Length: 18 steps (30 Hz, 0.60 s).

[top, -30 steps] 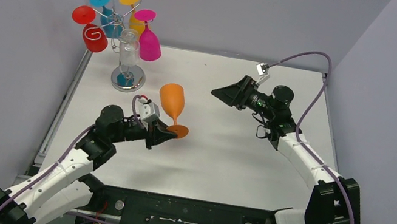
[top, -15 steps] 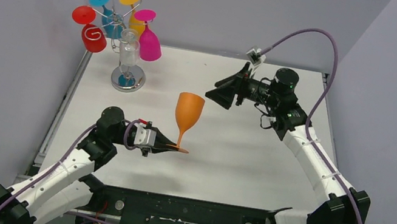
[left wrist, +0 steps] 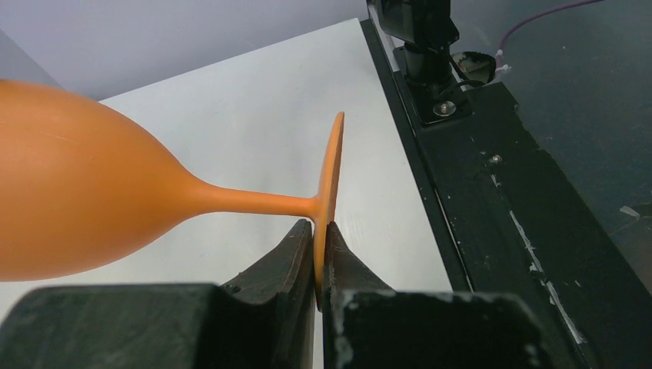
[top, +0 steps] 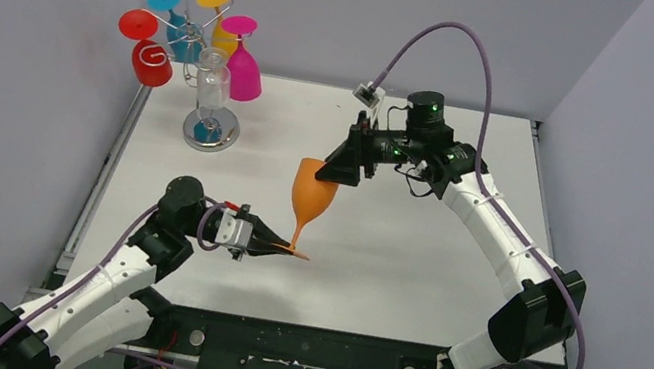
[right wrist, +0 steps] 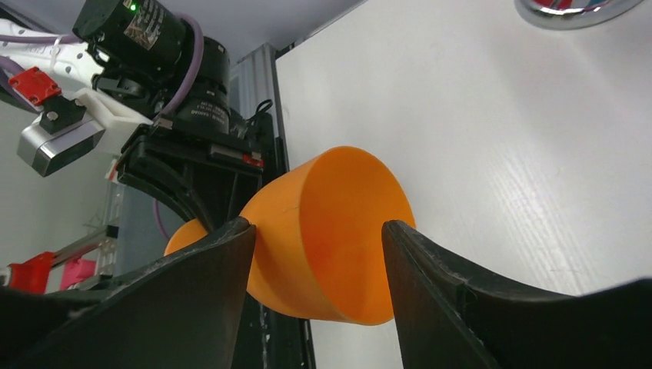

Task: Take the wine glass off the wine glass rack
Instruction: Place the wine glass at the center of the board.

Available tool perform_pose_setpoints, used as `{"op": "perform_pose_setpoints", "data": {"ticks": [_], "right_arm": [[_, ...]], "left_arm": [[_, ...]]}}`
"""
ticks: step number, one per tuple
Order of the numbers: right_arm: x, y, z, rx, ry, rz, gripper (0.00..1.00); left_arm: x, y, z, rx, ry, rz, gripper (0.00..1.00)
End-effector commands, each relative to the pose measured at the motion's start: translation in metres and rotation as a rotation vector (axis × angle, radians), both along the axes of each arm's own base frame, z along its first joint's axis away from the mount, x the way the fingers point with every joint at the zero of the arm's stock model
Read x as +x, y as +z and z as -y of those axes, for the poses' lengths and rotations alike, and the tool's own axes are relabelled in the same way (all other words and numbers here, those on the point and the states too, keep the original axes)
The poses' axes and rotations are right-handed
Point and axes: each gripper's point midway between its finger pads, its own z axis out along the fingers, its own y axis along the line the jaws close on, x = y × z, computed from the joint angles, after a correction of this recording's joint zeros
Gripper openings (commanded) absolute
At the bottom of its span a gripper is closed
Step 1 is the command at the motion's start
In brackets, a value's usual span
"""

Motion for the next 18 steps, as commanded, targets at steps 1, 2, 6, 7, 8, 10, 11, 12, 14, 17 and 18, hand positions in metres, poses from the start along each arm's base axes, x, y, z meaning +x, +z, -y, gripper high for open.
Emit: {"op": "perform_pose_setpoints", "data": {"ticks": [1, 2, 6, 7, 8, 10, 11, 12, 14, 17, 18], "right_arm": [[-0.026, 0.023, 0.001, 0.051, 0.135, -0.011, 0.61], [-0.03, 0.025, 0.002, 0.056, 0.151, -0.021, 0.61], [-0.039, 0.029, 0.002, 0.065, 0.209, -0.057, 0.54], [-0.04, 0.028, 0.002, 0.066, 0.213, -0.068, 0.52], [-0.041, 0.029, 0.002, 0.071, 0.224, -0.073, 0.51], [-0.043, 0.029, 0.002, 0.08, 0.243, -0.095, 0.46], [-0.044, 0.03, 0.001, 0.085, 0.251, -0.102, 0.43], [-0.045, 0.03, 0.001, 0.088, 0.258, -0.108, 0.39], [-0.044, 0.03, 0.0, 0.086, 0.254, -0.114, 0.33], [-0.047, 0.032, 0.001, 0.094, 0.27, -0.124, 0.23], [-0.049, 0.033, 0.002, 0.102, 0.283, -0.125, 0.21]], "left_arm": [[-0.007, 0.009, 0.002, -0.022, -0.067, 0.07, 0.0], [-0.007, 0.009, 0.002, -0.02, -0.072, 0.068, 0.0], [-0.008, 0.008, 0.003, -0.019, -0.085, 0.065, 0.0], [-0.008, 0.008, 0.003, -0.018, -0.089, 0.063, 0.0], [-0.008, 0.008, 0.003, -0.017, -0.094, 0.06, 0.0], [-0.009, 0.007, 0.003, -0.015, -0.103, 0.054, 0.0], [-0.01, 0.007, 0.003, -0.014, -0.107, 0.053, 0.0], [-0.011, 0.007, 0.003, -0.015, -0.112, 0.053, 0.0], [-0.013, 0.008, 0.003, -0.016, -0.116, 0.054, 0.0], [-0.014, 0.009, 0.002, -0.016, -0.114, 0.054, 0.0], [-0.014, 0.009, 0.001, -0.016, -0.114, 0.052, 0.0]]}}
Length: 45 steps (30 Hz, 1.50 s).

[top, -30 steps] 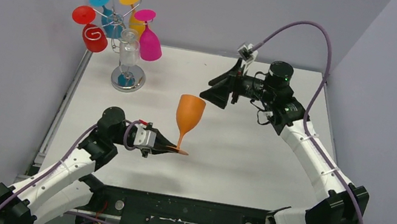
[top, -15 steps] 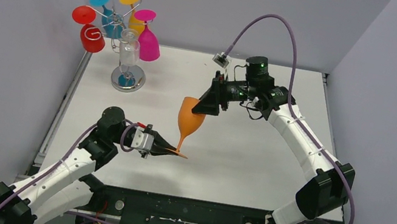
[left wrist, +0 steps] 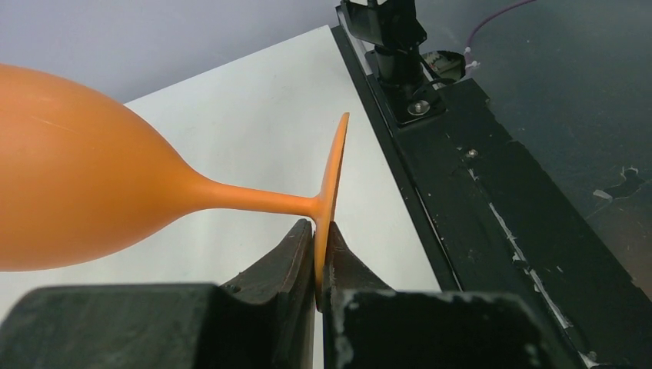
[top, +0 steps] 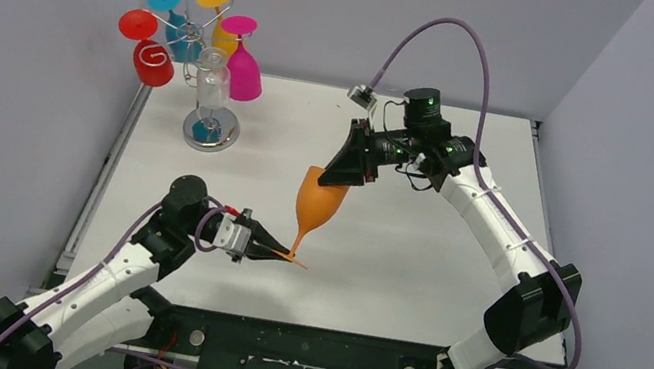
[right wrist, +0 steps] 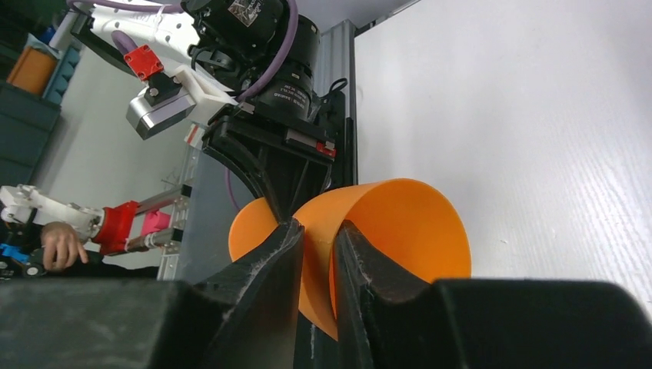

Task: Take the wine glass off the wine glass rack
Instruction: Place the wine glass at the center of the board.

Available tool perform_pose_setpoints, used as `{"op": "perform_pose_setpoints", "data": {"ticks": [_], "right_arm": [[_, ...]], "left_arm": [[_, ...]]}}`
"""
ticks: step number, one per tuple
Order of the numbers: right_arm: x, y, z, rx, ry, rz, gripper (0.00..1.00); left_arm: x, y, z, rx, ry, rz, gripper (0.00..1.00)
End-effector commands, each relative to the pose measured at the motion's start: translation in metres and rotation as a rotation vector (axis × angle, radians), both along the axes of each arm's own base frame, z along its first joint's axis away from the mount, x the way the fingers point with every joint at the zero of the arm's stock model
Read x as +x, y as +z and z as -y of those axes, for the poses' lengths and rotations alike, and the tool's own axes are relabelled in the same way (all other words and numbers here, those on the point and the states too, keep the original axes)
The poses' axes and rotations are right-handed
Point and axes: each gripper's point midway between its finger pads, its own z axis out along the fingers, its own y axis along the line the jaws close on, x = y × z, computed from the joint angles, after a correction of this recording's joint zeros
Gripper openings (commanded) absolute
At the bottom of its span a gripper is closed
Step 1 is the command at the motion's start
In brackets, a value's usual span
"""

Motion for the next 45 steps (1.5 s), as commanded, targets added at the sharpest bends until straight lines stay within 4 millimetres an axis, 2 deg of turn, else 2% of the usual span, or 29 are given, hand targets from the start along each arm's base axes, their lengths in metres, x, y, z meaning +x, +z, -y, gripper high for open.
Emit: {"op": "perform_pose_setpoints", "data": {"ticks": [1, 7, 11, 12, 13, 15, 19, 23, 26, 28, 30, 34, 38, 41, 45], "right_arm": [[-0.017, 0.024, 0.0, 0.073, 0.099, -0.003, 0.18], [-0.029, 0.027, 0.002, 0.099, 0.144, -0.023, 0.0], [-0.028, 0.029, 0.003, 0.091, 0.104, 0.003, 0.0], [-0.027, 0.029, 0.003, 0.087, 0.088, 0.01, 0.0], [-0.025, 0.029, 0.003, 0.085, 0.072, 0.015, 0.0], [-0.023, 0.029, 0.002, 0.086, 0.043, 0.011, 0.0], [-0.013, 0.026, 0.001, 0.076, -0.022, 0.029, 0.0], [0.006, 0.015, 0.002, 0.018, -0.14, 0.066, 0.0], [0.028, -0.001, 0.006, -0.054, -0.27, 0.106, 0.0], [0.049, -0.013, 0.012, -0.118, -0.393, 0.137, 0.0], [0.071, -0.025, 0.02, -0.17, -0.516, 0.178, 0.0], [0.131, -0.053, 0.058, -0.329, -0.891, 0.255, 0.0], [0.175, -0.075, 0.1, -0.498, -1.18, 0.324, 0.0], [0.198, -0.086, 0.113, -0.568, -1.284, 0.361, 0.0], [0.223, -0.1, 0.118, -0.618, -1.366, 0.386, 0.0]], "left_arm": [[-0.004, 0.014, 0.0, -0.019, -0.028, 0.035, 0.0], [-0.004, 0.014, -0.001, -0.014, -0.012, 0.034, 0.0], [0.0, 0.014, -0.001, -0.011, 0.016, 0.042, 0.0], [0.001, 0.013, -0.001, -0.011, 0.019, 0.041, 0.05], [0.001, 0.014, -0.001, -0.01, 0.023, 0.04, 0.17], [0.003, 0.014, -0.002, -0.006, 0.041, 0.036, 0.27], [0.006, 0.02, -0.005, 0.0, 0.091, 0.053, 0.62], [0.013, 0.019, -0.014, 0.054, 0.183, 0.067, 0.86], [0.021, 0.008, -0.022, 0.108, 0.272, 0.027, 0.92], [0.033, 0.005, -0.028, 0.126, 0.369, 0.013, 0.94], [0.054, 0.007, -0.039, 0.111, 0.532, -0.016, 0.97], [0.089, 0.023, -0.064, -0.02, 0.83, -0.082, 0.97], [0.109, 0.031, -0.094, -0.095, 1.047, -0.106, 0.97], [0.122, 0.036, -0.119, -0.165, 1.197, -0.152, 0.97], [0.134, 0.038, -0.15, -0.259, 1.34, -0.235, 0.97]]}}
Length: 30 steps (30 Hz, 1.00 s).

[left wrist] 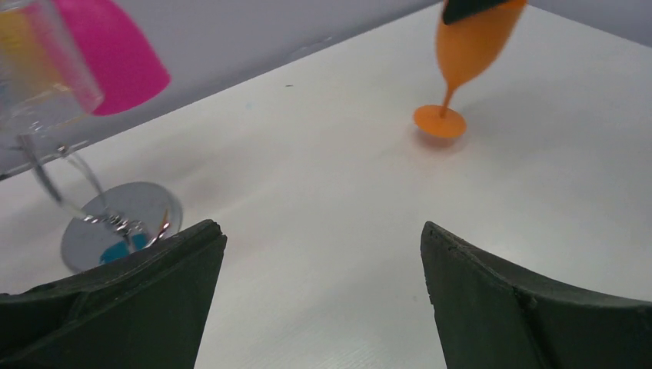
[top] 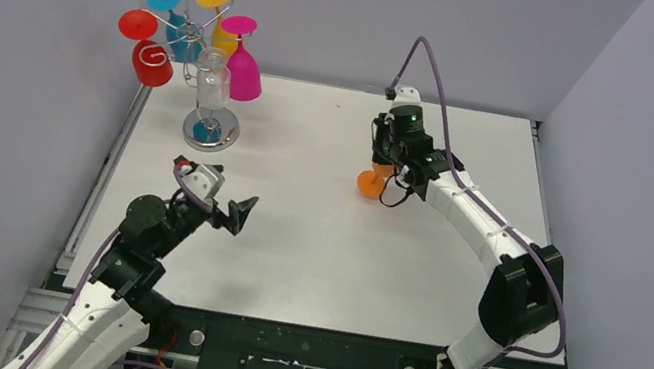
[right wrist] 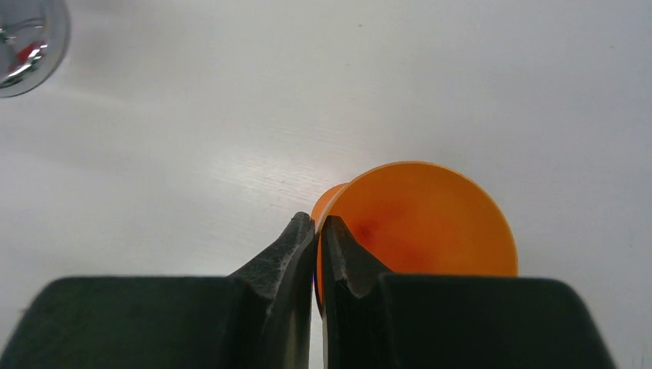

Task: Take the wine glass off the wine glass rack
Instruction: Place the wine glass at the center of the board.

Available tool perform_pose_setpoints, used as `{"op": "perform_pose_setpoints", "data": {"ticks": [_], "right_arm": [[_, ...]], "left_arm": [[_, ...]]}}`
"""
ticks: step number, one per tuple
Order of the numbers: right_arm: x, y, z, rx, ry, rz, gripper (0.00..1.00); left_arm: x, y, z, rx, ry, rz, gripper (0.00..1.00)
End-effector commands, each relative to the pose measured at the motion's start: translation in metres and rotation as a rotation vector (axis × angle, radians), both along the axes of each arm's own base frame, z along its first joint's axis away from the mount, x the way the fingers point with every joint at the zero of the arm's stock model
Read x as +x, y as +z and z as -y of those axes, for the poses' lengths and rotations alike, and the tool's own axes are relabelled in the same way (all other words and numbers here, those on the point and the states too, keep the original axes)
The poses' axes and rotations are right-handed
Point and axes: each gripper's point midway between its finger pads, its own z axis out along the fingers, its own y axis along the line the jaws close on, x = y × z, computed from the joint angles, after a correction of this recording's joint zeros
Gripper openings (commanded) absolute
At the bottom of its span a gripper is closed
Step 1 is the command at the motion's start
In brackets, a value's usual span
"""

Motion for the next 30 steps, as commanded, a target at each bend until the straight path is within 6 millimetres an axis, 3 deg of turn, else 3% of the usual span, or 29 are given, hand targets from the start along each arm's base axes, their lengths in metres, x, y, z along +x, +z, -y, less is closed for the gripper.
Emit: {"op": "perform_pose_setpoints", "data": {"ticks": [1, 5, 11, 16, 23, 30], "right_arm": [[0.05, 0.014, 0.021, -0.085, -0.202, 0.14, 0.0], [0.07, 0.005, 0.013, -0.086, -0.212, 0.135, 0.0], [0.09, -0.009, 0.011, -0.117, -0.207, 0.106, 0.0], [0.096, -0.017, 0.007, -0.122, -0.172, 0.074, 0.0], [0.097, -0.017, 0.003, -0.164, -0.138, 0.031, 0.21], [0.095, 0.007, -0.003, -0.144, -0.117, 0.045, 0.36]], "left_arm": [[0.024, 0.02, -0.047, -0.193, 0.266, 0.007, 0.97], [0.033, 0.017, -0.067, -0.258, 0.338, -0.016, 0.97], [0.039, 0.013, -0.07, -0.271, 0.336, -0.041, 0.97], [0.045, 0.008, -0.079, -0.268, 0.386, -0.075, 0.97], [0.046, 0.005, -0.08, -0.261, 0.386, -0.083, 0.97], [0.047, 0.003, -0.084, -0.255, 0.4, -0.084, 0.97]]}}
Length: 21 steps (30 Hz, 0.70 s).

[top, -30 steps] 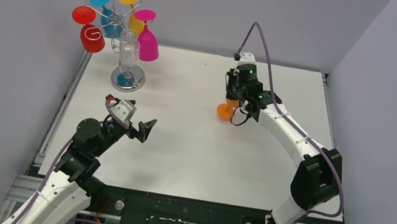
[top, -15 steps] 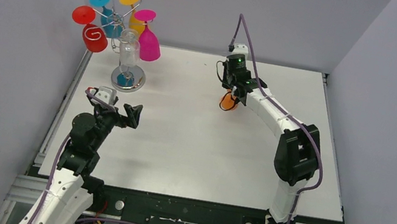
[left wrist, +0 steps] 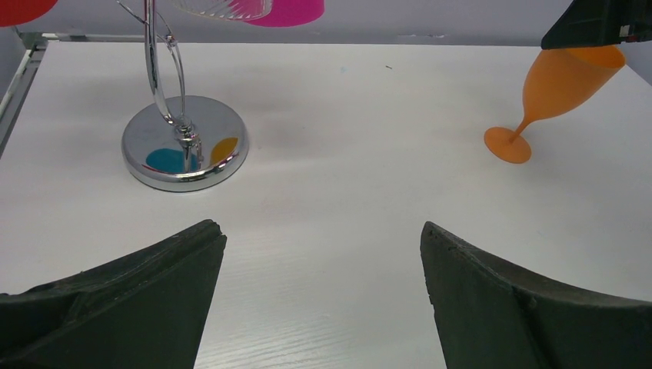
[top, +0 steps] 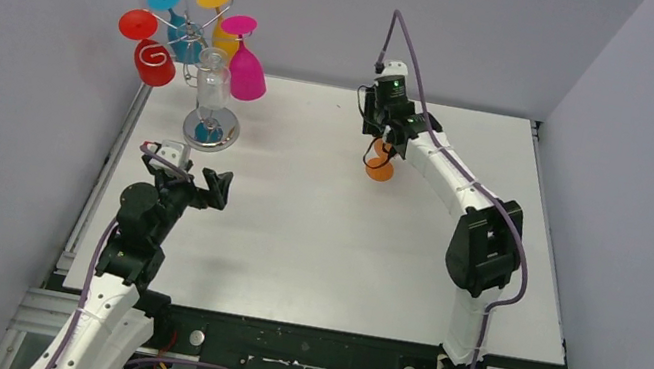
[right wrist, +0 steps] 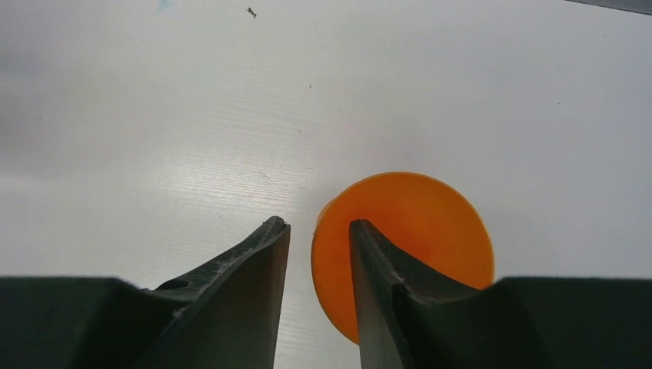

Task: Take the wine glass off the wine glass rack
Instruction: Place the wine glass at the center of the board.

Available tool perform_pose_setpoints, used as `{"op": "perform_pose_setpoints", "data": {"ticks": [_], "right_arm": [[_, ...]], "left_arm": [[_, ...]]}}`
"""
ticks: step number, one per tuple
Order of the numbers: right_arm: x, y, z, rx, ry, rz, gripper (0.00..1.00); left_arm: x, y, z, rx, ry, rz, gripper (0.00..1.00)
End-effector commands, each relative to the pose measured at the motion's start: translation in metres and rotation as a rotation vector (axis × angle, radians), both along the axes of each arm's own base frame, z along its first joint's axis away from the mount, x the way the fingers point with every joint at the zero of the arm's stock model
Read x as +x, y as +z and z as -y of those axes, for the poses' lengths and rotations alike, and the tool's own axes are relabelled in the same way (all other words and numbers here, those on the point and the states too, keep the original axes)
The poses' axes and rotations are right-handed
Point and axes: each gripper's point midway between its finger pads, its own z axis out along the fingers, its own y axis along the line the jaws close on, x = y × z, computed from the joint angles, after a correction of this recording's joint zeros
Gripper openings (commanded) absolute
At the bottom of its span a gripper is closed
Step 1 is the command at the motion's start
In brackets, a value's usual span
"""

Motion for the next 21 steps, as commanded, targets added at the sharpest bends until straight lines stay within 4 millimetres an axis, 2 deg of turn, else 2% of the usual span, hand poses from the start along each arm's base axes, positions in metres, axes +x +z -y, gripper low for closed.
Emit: {"op": "perform_pose_setpoints", "data": {"ticks": [1, 6, 9, 21], "right_arm": [[0.002, 0.043, -0.006, 0.031, 0.023, 0.069, 0.39], [-0.01, 0.071, -0.012, 0.081, 0.053, 0.092, 0.48], [-0.022, 0.081, -0.017, 0.133, 0.074, 0.086, 0.51], [-0.084, 0.093, -0.024, 0.372, 0.109, 0.009, 0.58]], "left_arm": [[0.003, 0.024, -0.003, -0.01, 0.011, 0.067, 0.97], [0.003, 0.022, -0.006, -0.009, 0.025, 0.063, 0.97], [0.004, 0.021, -0.008, -0.015, 0.034, 0.059, 0.97], [0.005, 0.023, -0.032, -0.014, 0.147, 0.059, 0.97]]}}
